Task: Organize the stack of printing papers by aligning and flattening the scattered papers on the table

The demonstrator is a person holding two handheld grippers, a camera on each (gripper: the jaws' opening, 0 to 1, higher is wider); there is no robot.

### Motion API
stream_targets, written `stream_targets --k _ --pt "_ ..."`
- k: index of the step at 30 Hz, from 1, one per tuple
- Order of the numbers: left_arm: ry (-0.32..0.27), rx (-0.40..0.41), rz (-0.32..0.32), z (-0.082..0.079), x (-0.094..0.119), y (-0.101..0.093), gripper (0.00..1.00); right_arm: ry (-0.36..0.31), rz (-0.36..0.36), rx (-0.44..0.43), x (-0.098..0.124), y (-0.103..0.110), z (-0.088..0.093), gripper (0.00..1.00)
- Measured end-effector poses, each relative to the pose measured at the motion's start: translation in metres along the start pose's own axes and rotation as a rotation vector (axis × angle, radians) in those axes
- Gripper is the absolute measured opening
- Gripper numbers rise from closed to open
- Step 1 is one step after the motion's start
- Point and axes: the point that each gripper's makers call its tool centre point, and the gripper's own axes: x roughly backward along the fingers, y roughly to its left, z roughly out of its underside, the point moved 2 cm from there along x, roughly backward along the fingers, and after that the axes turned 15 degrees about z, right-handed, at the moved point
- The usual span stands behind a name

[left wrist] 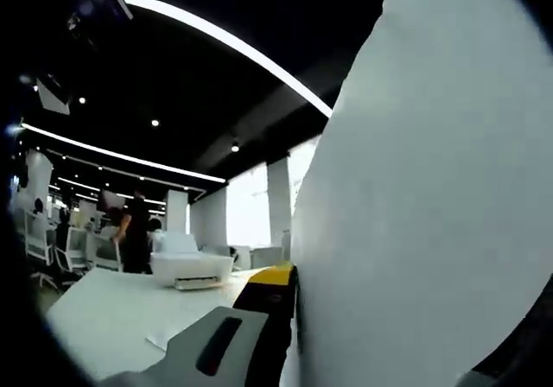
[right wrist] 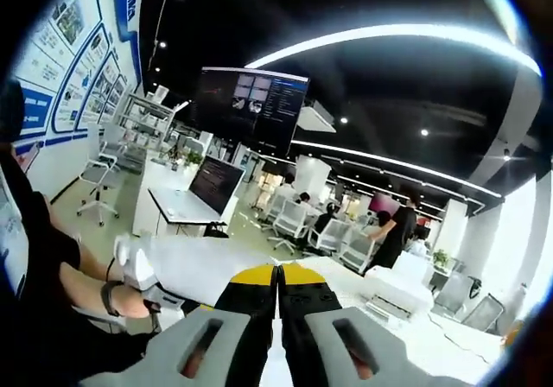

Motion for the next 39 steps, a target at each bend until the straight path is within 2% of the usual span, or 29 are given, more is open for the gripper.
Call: stream_targets --k 7,15,19,29,35,39 --pt "-0.023 -0.006 0.005 -0.010 0.000 -0.006 0.06 -0.016 0.016 0.016 -0.001 -0.004 0.002 0.00" --pt "-0.025 0.011 0.022 -0.013 -0.001 -0.009 0.05 -0.036 0.046 0.066 -0.003 -0.007 0.008 0.01" --pt "-0.058 0.062 0.025 -0.016 0.002 -0.006 0.05 -0.065 0.103 0.100 -0.004 -0.014 0.011 0.11" --pt "-0.078 0.104 0.009 -0.016 0.011 -0.003 0.05 -0.082 0.147 0.111 0.000 -0.024 0.021 0.26" --pt "-0.103 0.124 -0.002 -0.020 0.015 -0.003 0.05 -0.073 0.177 0.107 -0.001 -0.031 0.032 0.35" --pt "-0.136 0.162 -0.012 -0.023 0.021 -0.001 0.05 -0.054 0.215 0.104 -0.001 -0.040 0.041 0.45"
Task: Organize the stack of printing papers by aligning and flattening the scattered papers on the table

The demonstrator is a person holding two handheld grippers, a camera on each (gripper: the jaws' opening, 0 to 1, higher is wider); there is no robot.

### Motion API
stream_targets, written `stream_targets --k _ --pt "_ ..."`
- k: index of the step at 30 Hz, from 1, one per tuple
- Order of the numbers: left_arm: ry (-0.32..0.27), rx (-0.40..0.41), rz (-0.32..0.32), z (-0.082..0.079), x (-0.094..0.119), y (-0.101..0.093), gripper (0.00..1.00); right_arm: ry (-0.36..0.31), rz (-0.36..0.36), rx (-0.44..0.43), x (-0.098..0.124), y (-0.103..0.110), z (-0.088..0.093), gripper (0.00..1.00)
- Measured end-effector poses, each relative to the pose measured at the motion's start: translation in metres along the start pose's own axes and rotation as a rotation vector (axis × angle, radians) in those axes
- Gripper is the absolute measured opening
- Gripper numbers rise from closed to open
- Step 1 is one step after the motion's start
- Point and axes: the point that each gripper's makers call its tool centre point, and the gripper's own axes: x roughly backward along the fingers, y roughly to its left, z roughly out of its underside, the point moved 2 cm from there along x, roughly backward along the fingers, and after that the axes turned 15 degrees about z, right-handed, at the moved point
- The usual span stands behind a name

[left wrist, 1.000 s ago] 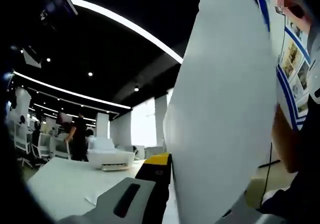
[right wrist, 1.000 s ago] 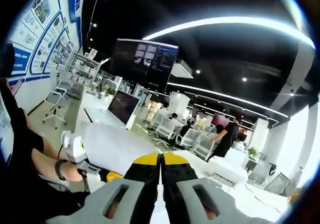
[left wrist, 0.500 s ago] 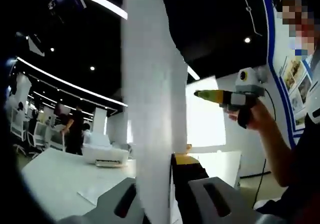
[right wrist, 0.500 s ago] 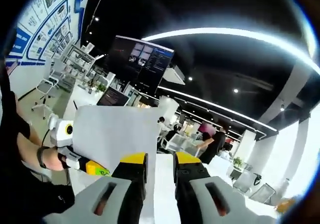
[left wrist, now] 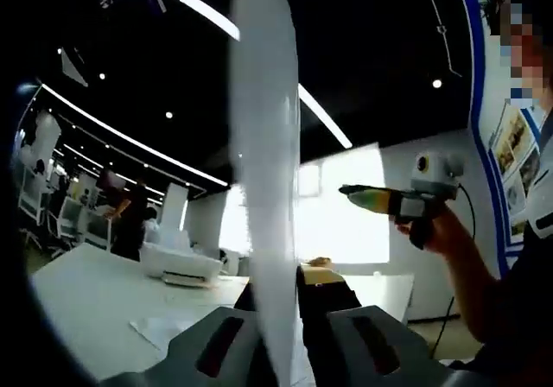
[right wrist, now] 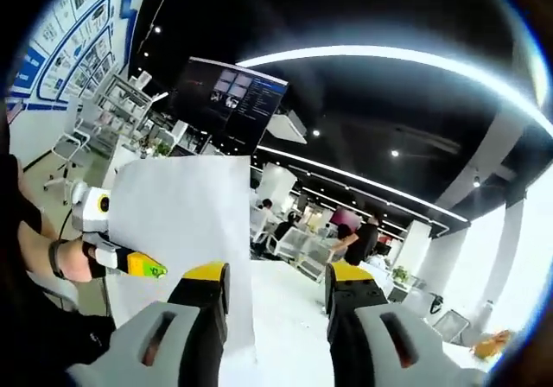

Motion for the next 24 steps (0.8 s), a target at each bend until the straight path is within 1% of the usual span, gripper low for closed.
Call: stream_targets --k 4,9,13,18,24 --pt "-0.035 0.046 -0.012 -0.003 0.008 0.004 0.05 0.009 0.024 0.001 0.003 -0.005 0.005 0.49" --pt "-0.072 0.083 -0.018 -0.008 0.015 0.007 0.05 0.031 0.036 -0.009 0.004 -0.008 0.011 0.55" --pt "-0.085 0.084 -0.031 -0.012 0.019 0.009 0.05 0.038 0.048 -0.005 0.005 -0.009 0.013 0.60" --pt "-0.120 0.112 -0.046 -0.019 0.025 0.013 0.05 0.043 0.059 -0.016 0.007 -0.012 0.016 0.66" --pt "-0.146 0.132 -0.062 -0.022 0.030 0.016 0.05 0.047 0.066 -0.024 0.006 -0.014 0.018 0.69"
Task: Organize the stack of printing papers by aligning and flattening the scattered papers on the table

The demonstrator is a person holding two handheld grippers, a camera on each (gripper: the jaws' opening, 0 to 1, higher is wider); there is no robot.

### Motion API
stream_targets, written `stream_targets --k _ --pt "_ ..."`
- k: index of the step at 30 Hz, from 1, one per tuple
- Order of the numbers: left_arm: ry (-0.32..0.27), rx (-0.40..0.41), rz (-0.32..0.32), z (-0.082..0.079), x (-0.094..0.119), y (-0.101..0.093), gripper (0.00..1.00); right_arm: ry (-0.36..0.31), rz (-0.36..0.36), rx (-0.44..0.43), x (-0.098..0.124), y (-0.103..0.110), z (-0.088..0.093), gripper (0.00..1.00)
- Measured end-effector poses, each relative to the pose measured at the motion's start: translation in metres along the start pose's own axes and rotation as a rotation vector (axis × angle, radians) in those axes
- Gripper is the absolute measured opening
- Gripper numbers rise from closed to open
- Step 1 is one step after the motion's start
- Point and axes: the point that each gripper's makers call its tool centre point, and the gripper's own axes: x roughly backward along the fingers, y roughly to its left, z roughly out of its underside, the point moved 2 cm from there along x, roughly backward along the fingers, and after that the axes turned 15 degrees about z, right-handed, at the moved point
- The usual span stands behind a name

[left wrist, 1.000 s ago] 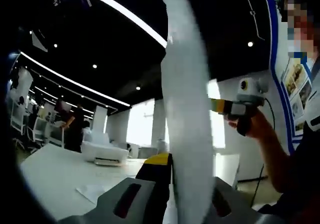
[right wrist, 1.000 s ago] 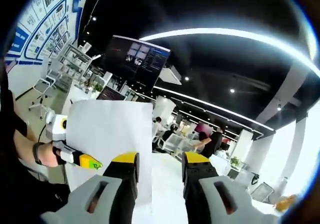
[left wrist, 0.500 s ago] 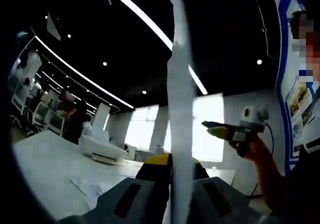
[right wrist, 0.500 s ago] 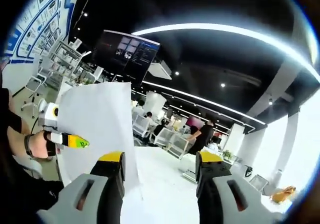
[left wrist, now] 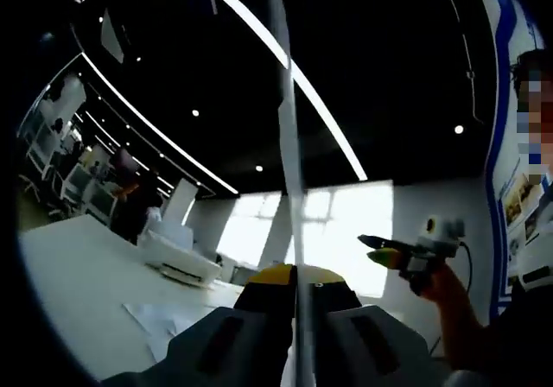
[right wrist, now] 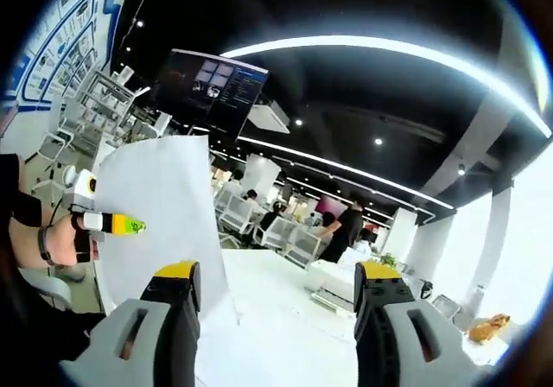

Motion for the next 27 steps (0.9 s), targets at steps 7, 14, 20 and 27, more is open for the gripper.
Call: stream_targets --k 7,14,20,27 --pt "-0.032 0.024 -0.009 -0.008 0.003 0.003 0.05 0.005 0.004 0.007 0.001 -0.001 0.001 0.70" --pt "-0.067 0.046 -0.032 -0.012 0.010 0.011 0.05 0.042 0.010 0.000 0.000 -0.005 0.012 0.69" --pt "-0.081 0.048 -0.058 -0.015 0.016 0.016 0.05 0.053 0.012 -0.004 0.001 -0.005 0.017 0.71" --pt "-0.085 0.041 -0.073 -0.018 0.020 0.018 0.05 0.055 0.031 0.001 0.002 -0.011 0.019 0.72"
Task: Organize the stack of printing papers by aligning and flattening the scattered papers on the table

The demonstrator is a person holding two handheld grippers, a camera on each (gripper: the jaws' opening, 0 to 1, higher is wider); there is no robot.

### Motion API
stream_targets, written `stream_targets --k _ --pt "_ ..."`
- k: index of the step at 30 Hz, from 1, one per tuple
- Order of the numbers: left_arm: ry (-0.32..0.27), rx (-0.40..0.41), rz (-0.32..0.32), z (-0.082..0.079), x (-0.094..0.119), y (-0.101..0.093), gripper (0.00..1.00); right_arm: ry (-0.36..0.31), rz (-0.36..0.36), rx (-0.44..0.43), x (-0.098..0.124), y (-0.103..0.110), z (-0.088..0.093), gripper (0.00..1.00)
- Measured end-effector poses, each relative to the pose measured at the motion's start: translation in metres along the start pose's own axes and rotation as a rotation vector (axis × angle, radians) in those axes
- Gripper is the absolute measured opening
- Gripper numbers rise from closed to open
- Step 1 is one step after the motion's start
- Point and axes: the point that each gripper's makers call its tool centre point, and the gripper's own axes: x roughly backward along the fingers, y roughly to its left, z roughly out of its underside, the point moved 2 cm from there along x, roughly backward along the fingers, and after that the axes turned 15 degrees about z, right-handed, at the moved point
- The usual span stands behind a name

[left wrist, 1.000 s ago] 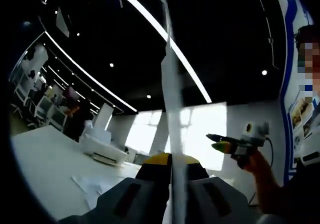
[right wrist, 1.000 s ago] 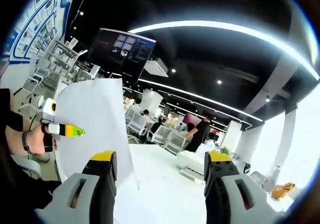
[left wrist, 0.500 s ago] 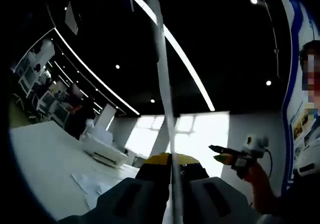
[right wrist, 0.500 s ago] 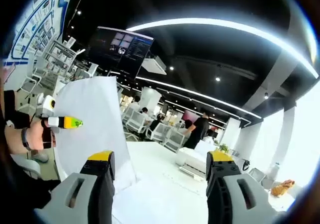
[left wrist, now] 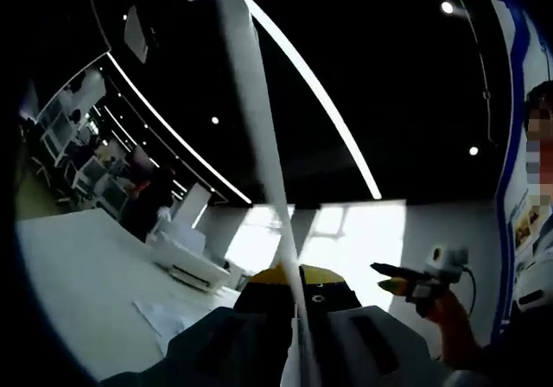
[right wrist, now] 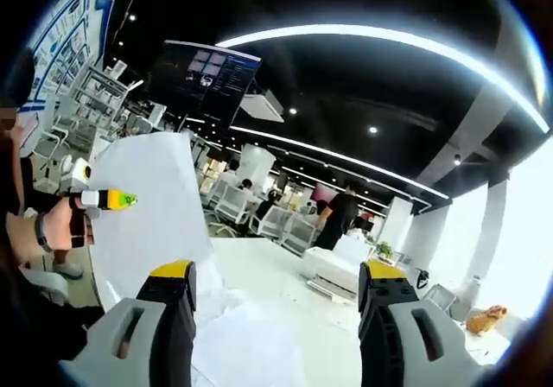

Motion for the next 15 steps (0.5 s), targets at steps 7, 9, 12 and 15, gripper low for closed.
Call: stream_targets --k 7,9,12,15 --pt "-0.009 0.005 -0.008 -0.002 0.004 0.002 0.05 -0.005 0.012 -0.009 0.001 -0.003 -0.001 0.73" --pt "-0.021 0.017 -0.011 -0.003 0.005 0.003 0.05 -0.009 0.014 -0.012 0.001 -0.004 -0.001 0.73" --pt "-0.022 0.002 -0.039 -0.005 0.008 0.008 0.05 -0.010 0.019 -0.014 0.001 -0.004 -0.002 0.73" --pt "-0.034 0.012 -0.046 -0.007 0.011 0.010 0.05 -0.012 0.020 -0.014 0.001 -0.003 -0.002 0.73"
